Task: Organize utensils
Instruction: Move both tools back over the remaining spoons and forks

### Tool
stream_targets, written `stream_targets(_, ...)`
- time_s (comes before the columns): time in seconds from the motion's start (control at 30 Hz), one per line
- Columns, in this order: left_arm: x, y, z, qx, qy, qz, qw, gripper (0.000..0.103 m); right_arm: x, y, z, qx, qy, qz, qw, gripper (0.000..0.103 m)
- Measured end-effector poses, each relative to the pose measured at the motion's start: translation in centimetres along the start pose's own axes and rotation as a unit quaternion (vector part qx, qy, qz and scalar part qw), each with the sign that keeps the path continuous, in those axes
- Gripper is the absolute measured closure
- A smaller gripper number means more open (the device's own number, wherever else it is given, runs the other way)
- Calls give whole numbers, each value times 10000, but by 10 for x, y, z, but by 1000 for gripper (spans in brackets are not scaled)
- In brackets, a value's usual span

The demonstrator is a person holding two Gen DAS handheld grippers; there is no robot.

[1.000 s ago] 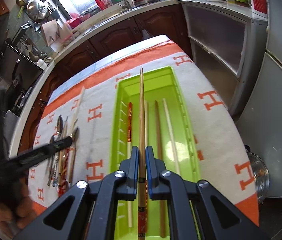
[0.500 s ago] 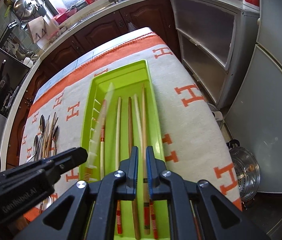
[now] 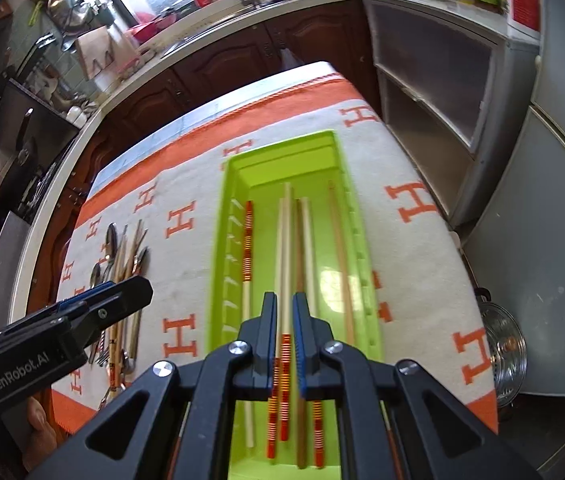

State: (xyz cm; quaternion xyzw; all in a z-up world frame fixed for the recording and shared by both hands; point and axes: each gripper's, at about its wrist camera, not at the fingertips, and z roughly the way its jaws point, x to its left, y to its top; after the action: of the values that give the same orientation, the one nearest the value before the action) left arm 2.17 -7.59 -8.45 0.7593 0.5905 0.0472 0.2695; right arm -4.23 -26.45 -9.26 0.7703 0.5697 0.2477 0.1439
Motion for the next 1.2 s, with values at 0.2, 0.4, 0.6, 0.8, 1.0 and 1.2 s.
stream_targets(0.2,34,-6,-23,-272,371,-160,9988,54,42,1,2,93,296,-485,9983,95)
stream_targets(0.4,75,-12,-38,-355,639,-540,9959,53,86,0,10,256,606,-939,9934,95)
stream_targets(0.6,115,-19,-46,-371,844,-881,9918,53,125,-4,18,412,808,-1310,9872,95)
stream_targets(0.8,164,-32,-59,-333,808,-1293,9877,53,154,-7,28,508,935,-1505,9829,95)
stream_targets(1.0,217,-40,-64,-317,766,-1710,9818,53,179,-7,41,585,1041,-1563,9805,95)
stream_targets(1.2,255,-33,-41,-105,596,-1763,9825,53,200,-12,59,708,1078,-1539,9796,95)
